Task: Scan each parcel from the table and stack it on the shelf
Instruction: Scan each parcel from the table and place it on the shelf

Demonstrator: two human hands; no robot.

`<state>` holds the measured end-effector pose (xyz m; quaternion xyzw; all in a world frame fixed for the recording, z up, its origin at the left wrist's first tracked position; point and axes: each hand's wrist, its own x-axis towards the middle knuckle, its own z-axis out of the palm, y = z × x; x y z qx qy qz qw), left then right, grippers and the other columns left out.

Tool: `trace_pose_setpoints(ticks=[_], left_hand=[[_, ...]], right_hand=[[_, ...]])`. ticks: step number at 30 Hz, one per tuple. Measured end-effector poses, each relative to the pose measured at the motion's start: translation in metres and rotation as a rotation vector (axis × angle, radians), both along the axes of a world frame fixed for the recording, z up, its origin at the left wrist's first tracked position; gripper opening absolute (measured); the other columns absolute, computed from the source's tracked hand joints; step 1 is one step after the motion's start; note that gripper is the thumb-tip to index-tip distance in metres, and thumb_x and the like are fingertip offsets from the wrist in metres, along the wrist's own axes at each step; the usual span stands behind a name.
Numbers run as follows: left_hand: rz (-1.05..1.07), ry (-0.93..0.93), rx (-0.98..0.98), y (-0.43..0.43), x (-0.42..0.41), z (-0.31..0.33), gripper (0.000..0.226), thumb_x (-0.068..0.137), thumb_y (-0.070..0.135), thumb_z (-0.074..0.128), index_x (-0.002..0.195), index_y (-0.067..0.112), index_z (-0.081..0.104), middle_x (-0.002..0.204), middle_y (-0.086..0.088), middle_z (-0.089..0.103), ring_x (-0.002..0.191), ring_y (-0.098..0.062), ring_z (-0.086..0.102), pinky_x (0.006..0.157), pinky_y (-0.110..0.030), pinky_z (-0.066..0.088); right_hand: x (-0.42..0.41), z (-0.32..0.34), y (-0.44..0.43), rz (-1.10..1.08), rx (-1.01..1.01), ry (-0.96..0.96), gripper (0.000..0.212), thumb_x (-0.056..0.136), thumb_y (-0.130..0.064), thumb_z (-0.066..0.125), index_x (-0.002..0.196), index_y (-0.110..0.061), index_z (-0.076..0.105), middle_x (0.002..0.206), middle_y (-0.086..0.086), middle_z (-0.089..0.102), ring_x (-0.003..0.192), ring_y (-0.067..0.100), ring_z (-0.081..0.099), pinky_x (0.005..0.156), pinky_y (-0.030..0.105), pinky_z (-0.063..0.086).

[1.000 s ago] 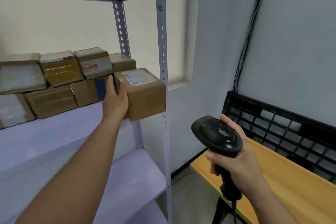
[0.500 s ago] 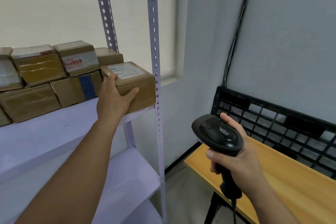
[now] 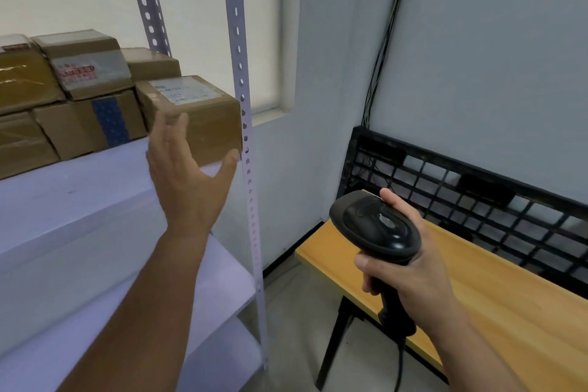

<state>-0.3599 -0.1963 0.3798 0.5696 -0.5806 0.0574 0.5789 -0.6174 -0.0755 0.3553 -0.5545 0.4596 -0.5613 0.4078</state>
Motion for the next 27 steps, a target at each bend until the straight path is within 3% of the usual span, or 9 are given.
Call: trace_pose_setpoints(ticks=[2, 4, 7, 10, 14, 18, 23, 27], left_hand=[[-0.072, -0.040, 0.005, 0.016, -0.025, -0.018, 0.070, 0.081, 0.046, 0.062, 0.136, 0.006, 0.045, 0.145, -0.018, 0.039, 0.132, -0.027, 0.033, 0.105, -0.038, 0.029], [-0.173, -0.066, 0.067, 0.031, -0.055, -0.035, 0.069, 0.080, 0.049, 0.055, 0.131, 0.004, 0.050, 0.137, -0.018, 0.048, 0.127, -0.027, 0.039, 0.105, -0.037, 0.032], [-0.294, -0.068, 0.212, 0.061, -0.099, -0.059, 0.071, 0.078, 0.051, 0.049, 0.132, 0.006, 0.050, 0.135, -0.015, 0.050, 0.126, -0.030, 0.044, 0.104, -0.040, 0.035], [-0.355, -0.074, 0.315, 0.096, -0.141, -0.076, 0.066, 0.078, 0.045, 0.058, 0.132, 0.007, 0.051, 0.132, -0.013, 0.051, 0.122, -0.030, 0.047, 0.101, -0.042, 0.038], [-0.413, -0.135, 0.370, 0.145, -0.198, -0.092, 0.061, 0.079, 0.044, 0.060, 0.128, 0.007, 0.055, 0.128, -0.013, 0.054, 0.119, -0.030, 0.049, 0.098, -0.039, 0.039], [-0.481, -0.183, 0.429, 0.191, -0.254, -0.102, 0.057, 0.081, 0.026, 0.075, 0.131, 0.009, 0.054, 0.131, -0.012, 0.052, 0.123, -0.030, 0.047, 0.100, -0.040, 0.038], [-0.562, -0.231, 0.462, 0.250, -0.328, -0.113, 0.060, 0.084, 0.035, 0.071, 0.136, 0.013, 0.049, 0.139, -0.006, 0.047, 0.129, -0.023, 0.042, 0.104, -0.034, 0.034], [-0.638, -0.250, 0.496, 0.290, -0.385, -0.120, 0.063, 0.087, 0.042, 0.064, 0.141, 0.019, 0.042, 0.145, 0.000, 0.040, 0.134, -0.017, 0.034, 0.109, -0.030, 0.029]], right_hand=[[-0.010, -0.002, 0.010, -0.023, -0.001, 0.014, 0.089, 0.065, 0.006, 0.083, 0.127, -0.048, 0.051, 0.104, -0.004, 0.066, 0.054, 0.028, 0.061, 0.049, 0.036, 0.054], [-0.023, -0.004, 0.024, -0.033, -0.008, 0.016, 0.088, 0.061, 0.000, 0.081, 0.128, -0.047, 0.050, 0.104, -0.002, 0.067, 0.053, 0.027, 0.061, 0.048, 0.034, 0.053], [-0.047, -0.006, 0.051, -0.047, -0.019, 0.016, 0.087, 0.060, -0.002, 0.077, 0.131, -0.043, 0.047, 0.101, 0.011, 0.066, 0.051, 0.024, 0.061, 0.047, 0.031, 0.052], [-0.076, -0.009, 0.084, -0.073, -0.023, 0.005, 0.087, 0.061, -0.003, 0.078, 0.131, -0.042, 0.047, 0.104, 0.017, 0.064, 0.052, 0.023, 0.062, 0.047, 0.030, 0.052], [-0.121, -0.020, 0.134, -0.119, -0.016, 0.004, 0.088, 0.060, -0.008, 0.083, 0.133, -0.042, 0.047, 0.110, 0.016, 0.063, 0.055, 0.018, 0.064, 0.047, 0.030, 0.052], [-0.168, -0.028, 0.185, -0.180, -0.009, 0.026, 0.090, 0.061, -0.009, 0.083, 0.135, -0.042, 0.045, 0.117, 0.008, 0.063, 0.062, 0.013, 0.066, 0.050, 0.029, 0.053], [-0.226, -0.035, 0.247, -0.256, -0.018, 0.050, 0.090, 0.064, -0.004, 0.084, 0.137, -0.036, 0.043, 0.113, 0.005, 0.063, 0.058, 0.013, 0.065, 0.048, 0.027, 0.052], [-0.272, -0.045, 0.289, -0.326, -0.015, 0.046, 0.089, 0.065, -0.005, 0.085, 0.135, -0.043, 0.045, 0.113, 0.001, 0.064, 0.058, 0.015, 0.065, 0.049, 0.031, 0.054]])
